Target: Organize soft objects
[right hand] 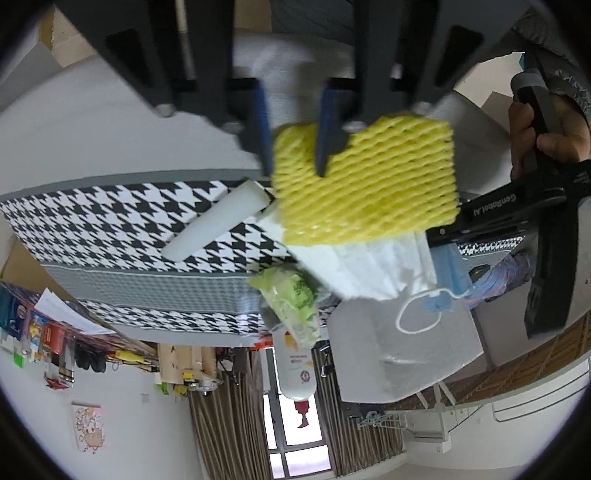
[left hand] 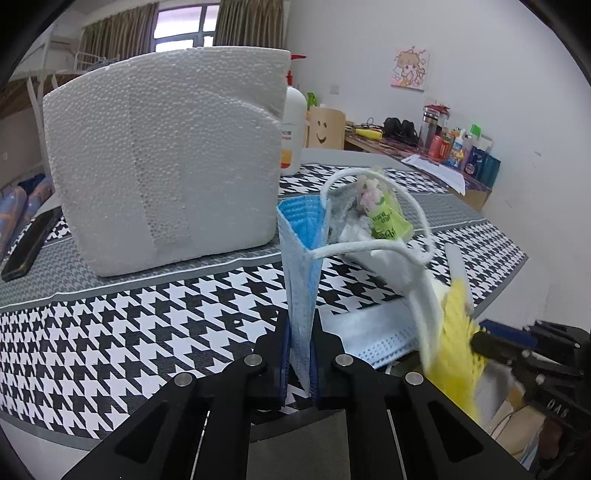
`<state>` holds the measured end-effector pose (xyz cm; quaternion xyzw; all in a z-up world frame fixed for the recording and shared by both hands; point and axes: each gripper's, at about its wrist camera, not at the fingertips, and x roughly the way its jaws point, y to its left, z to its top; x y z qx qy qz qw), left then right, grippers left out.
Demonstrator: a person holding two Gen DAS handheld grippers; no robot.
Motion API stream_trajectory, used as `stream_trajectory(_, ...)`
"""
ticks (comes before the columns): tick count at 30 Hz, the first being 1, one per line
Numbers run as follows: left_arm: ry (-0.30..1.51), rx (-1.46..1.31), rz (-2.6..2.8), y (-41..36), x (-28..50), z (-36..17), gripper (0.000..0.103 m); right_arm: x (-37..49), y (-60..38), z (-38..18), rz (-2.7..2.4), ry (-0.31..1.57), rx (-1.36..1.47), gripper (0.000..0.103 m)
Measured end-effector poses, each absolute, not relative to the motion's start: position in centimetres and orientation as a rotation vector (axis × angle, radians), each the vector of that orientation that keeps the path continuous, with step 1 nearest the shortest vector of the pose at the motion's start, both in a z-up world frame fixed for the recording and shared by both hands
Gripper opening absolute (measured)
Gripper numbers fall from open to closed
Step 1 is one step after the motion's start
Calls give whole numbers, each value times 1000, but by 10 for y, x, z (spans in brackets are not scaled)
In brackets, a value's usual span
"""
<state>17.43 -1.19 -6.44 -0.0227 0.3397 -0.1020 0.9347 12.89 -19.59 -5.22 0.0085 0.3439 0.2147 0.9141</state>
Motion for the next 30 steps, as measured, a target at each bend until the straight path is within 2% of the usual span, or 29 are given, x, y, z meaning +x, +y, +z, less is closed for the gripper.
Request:
stream_trajectory(6,664,-59,-206,-8,170,-54,5,131,-207,-41,423,663,43,8)
stream_trajectory(18,523,-76,-100,26,155,-11,5,145,-236,-6,313,556,90,8)
stream_trajectory(30,354,18,24,27,149,27,5,146,-232,-3,313,531,98,8)
